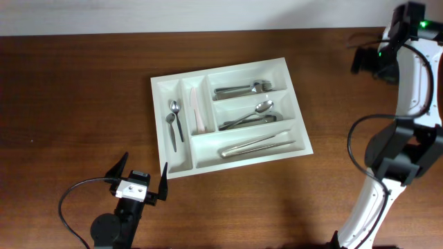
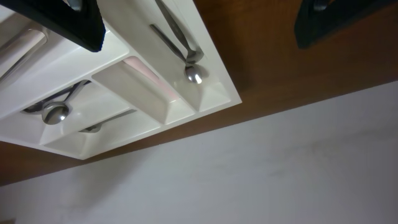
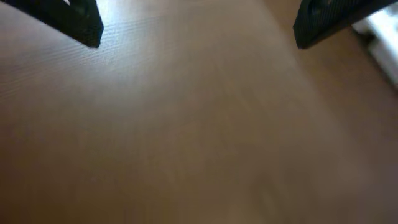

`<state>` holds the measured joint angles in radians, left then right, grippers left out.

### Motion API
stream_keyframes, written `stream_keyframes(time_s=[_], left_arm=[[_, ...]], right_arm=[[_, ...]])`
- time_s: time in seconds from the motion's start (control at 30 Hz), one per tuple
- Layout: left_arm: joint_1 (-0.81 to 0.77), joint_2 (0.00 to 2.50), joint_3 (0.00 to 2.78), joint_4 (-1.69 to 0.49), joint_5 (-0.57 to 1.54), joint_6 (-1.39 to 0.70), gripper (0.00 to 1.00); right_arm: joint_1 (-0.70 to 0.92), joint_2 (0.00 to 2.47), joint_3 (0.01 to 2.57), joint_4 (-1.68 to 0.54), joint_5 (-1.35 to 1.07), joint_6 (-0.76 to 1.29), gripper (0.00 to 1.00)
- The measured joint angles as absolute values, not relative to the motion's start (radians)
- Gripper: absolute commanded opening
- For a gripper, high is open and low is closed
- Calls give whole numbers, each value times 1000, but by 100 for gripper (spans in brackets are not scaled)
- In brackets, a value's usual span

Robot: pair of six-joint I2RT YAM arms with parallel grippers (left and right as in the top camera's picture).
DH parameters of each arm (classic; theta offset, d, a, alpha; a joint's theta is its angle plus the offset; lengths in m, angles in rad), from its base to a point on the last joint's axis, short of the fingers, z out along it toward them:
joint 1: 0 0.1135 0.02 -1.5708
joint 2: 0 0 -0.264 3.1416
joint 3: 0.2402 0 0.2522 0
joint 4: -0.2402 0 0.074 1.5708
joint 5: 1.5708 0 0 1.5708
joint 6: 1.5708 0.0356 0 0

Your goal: Pack container

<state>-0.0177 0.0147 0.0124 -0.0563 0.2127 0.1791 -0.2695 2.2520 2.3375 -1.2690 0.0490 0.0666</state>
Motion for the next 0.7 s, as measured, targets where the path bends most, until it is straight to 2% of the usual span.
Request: stream_keyframes(time_s=[0.2,0.33,0.7], left_arm=[[-18,15,12,-56,213,179,99],[-18,15,12,-56,213,179,99],[-18,15,12,-56,212,179,99]], right_arm=[[-173,2002,2219,-1054,110,66,98],[-96,1758,1995,-872,138,67,99],[56,1198,1449,-625,153,66,99]])
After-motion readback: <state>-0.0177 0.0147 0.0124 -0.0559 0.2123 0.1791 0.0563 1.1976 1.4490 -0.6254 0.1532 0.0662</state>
